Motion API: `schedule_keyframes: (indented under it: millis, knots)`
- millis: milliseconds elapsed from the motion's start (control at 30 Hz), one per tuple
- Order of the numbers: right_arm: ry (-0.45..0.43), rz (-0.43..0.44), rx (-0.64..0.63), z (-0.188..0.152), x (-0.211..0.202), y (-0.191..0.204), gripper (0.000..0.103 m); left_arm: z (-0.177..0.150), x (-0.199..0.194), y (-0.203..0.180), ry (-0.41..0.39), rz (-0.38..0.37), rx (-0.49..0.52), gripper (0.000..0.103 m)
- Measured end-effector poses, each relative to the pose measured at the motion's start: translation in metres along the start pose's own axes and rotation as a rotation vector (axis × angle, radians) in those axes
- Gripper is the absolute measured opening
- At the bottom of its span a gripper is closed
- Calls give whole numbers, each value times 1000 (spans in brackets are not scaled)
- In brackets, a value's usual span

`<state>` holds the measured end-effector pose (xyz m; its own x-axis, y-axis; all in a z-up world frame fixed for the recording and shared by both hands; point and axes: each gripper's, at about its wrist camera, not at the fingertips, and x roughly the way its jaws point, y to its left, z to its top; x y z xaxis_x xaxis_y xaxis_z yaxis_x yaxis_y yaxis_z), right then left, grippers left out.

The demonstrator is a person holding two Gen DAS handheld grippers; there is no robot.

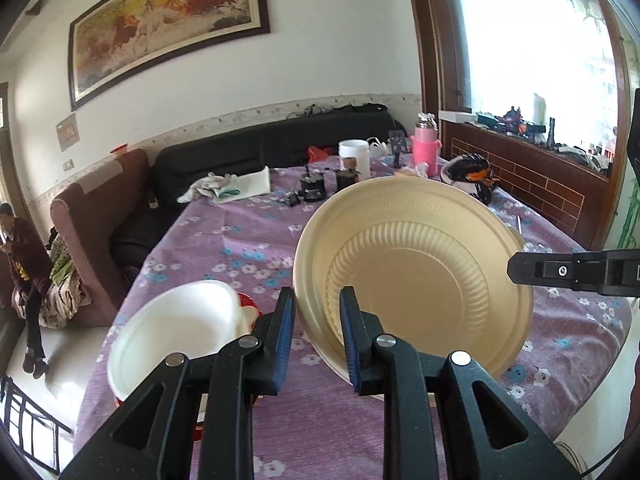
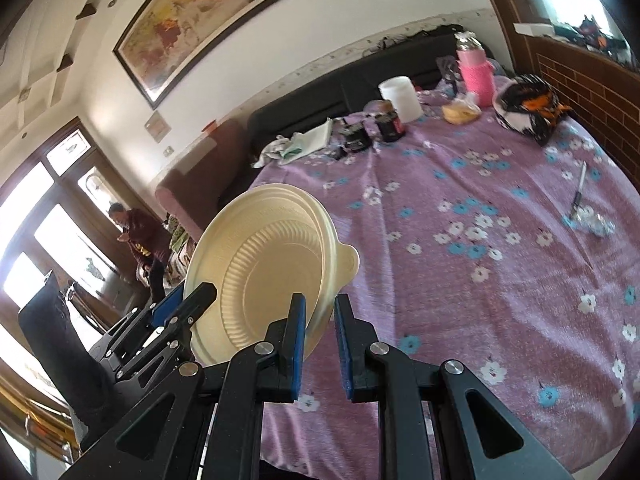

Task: Organize plates and bowls
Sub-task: 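Carry the beige ribbed plate with both grippers over the stack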

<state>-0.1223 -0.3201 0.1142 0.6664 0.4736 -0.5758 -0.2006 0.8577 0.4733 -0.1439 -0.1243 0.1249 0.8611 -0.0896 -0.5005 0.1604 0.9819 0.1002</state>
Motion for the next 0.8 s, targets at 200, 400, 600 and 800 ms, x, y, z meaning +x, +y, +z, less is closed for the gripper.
schedule_keyframes:
  millis: [200, 400, 600, 800]
  knots:
    - [3, 21, -41, 14, 9, 26, 16, 5, -5, 22, -15, 34, -35, 22]
    - [33, 31, -75, 26, 24, 48, 16, 9, -13, 47, -38, 60, -80, 23]
    - [53, 48, -107, 35, 39, 73, 16, 10, -20, 72, -57, 92, -118, 24]
    - [86, 70, -139, 37, 60, 100, 16, 5, -25, 98, -61, 124, -160, 24]
